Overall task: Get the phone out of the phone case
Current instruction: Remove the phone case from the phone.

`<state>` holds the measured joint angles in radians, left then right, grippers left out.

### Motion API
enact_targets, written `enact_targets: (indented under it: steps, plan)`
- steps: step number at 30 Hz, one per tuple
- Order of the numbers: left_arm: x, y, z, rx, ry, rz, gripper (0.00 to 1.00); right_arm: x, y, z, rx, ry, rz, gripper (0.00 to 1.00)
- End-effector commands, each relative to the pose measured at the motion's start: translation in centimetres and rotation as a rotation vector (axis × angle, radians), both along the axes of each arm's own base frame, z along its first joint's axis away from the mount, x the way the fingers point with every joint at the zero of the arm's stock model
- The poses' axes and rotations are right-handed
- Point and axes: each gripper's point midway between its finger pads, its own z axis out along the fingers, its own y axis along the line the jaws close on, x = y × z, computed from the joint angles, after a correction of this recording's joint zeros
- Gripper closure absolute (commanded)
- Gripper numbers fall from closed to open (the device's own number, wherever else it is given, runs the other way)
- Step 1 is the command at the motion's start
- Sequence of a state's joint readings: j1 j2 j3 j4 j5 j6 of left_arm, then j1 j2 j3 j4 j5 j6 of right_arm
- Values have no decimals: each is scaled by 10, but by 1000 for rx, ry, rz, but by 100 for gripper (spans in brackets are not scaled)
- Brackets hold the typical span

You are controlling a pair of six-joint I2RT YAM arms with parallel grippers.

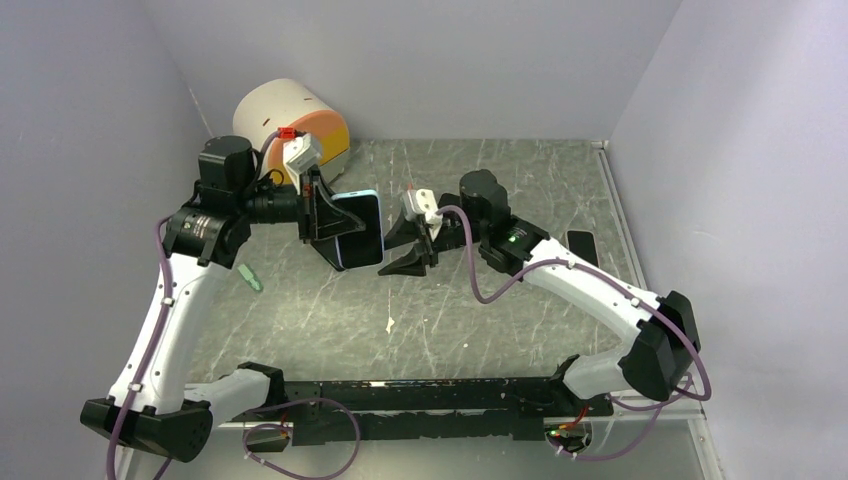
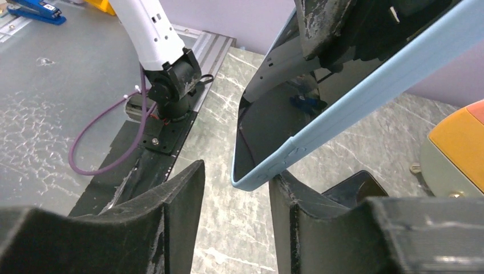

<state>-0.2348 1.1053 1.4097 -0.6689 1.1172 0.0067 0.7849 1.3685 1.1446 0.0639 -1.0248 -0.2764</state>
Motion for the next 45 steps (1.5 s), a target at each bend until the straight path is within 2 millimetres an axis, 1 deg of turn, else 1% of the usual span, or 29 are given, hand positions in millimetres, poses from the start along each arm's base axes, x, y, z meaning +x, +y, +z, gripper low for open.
enact_targets:
  steps: [1, 4, 8, 10, 14, 17, 25, 28, 31, 35, 38, 40, 41, 43, 45]
  plan:
    - [-5, -1, 20, -32, -105, -21, 98, -8, 1, 21, 53, -43, 60, 55]
    - [-10, -2, 23, -56, -71, -35, 97, -7, 2, 16, 31, -59, 69, 61]
    - [-16, -4, 29, -77, -49, -54, 97, -3, 1, 5, -15, -88, 72, 73]
    - [-17, -5, 32, -93, -39, -65, 97, -2, 1, 3, -22, -113, 78, 78]
    - [-18, -7, 31, -117, -3, -78, 98, 2, 2, 0, -31, -165, 78, 93]
    - [-19, -9, 32, -123, 33, -106, 98, 7, 3, -3, -49, -215, 64, 100]
    - [-23, -10, 32, -113, 99, -168, 97, 17, 11, -11, -164, -385, 15, 100]
    - [-26, -11, 31, -122, 125, -209, 97, 23, 12, -9, -181, -449, -20, 100]
    - [-30, -10, 31, -126, 130, -222, 98, 33, 14, -3, -169, -498, -74, 100]
    - [-36, -10, 33, -143, 136, -249, 97, 41, 19, 2, -123, -506, -121, 100]
    - [-34, -10, 31, -144, 111, -232, 97, 39, 22, 1, -106, -476, -111, 100]
    - [-30, -9, 29, -123, 64, -187, 98, 35, 21, 1, -95, -448, -99, 100]
    - [-26, -8, 27, -104, 47, -155, 98, 33, 19, 1, -87, -429, -94, 98]
    - [-17, -5, 22, -65, 6, -88, 98, 28, 12, 4, -59, -380, -85, 89]
    - [-12, -3, 22, -46, -30, -49, 97, 24, 4, 5, -29, -318, -78, 82]
